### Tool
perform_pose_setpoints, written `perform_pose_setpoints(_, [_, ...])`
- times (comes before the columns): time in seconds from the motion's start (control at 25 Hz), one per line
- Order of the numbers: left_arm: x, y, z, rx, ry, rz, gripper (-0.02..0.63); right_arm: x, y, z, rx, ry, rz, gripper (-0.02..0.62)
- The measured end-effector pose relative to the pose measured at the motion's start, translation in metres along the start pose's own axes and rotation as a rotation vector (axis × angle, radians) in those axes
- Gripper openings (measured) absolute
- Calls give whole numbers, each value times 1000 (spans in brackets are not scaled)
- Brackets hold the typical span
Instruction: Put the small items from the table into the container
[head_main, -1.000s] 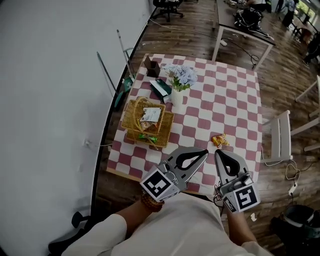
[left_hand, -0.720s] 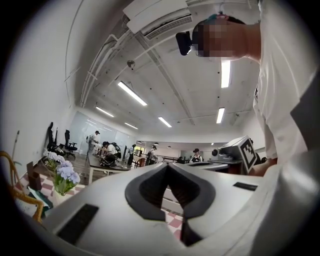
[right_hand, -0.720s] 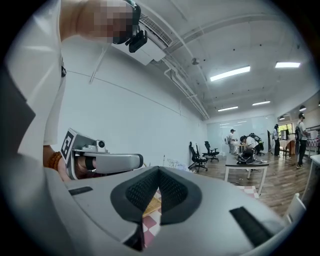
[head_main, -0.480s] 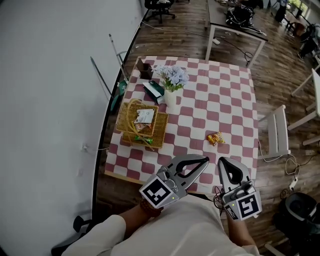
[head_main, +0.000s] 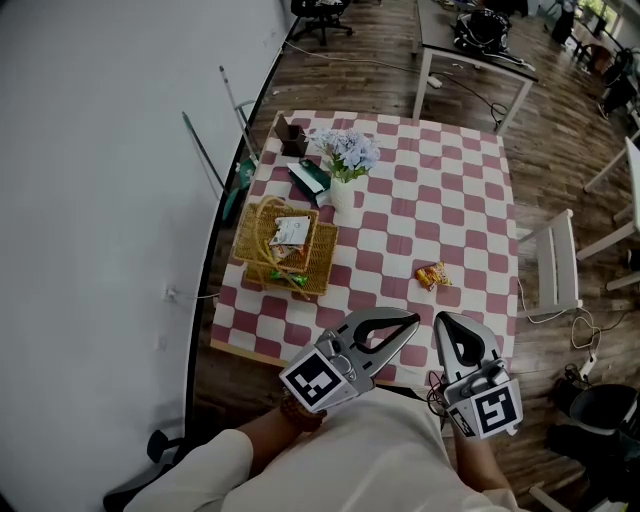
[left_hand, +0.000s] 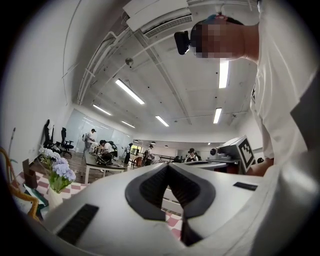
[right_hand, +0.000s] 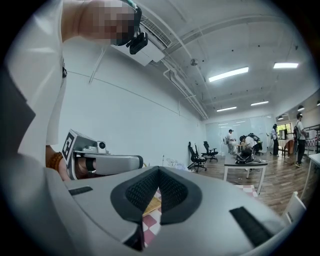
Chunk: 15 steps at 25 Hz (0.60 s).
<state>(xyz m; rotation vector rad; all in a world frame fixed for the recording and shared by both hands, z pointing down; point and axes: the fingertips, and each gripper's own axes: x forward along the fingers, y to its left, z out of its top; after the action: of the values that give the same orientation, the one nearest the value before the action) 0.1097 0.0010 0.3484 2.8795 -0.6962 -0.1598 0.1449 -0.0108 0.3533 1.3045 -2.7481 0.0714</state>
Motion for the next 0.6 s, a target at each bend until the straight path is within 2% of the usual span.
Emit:
perform_pose_setpoints(0.48, [10, 11, -15, -23, 20, -5, 20, 5, -12, -23, -51, 59, -34, 22])
perform_pose_setpoints(0.6, [14, 20, -24, 20, 7, -11, 20, 9, -20, -37, -58, 92, -43, 29])
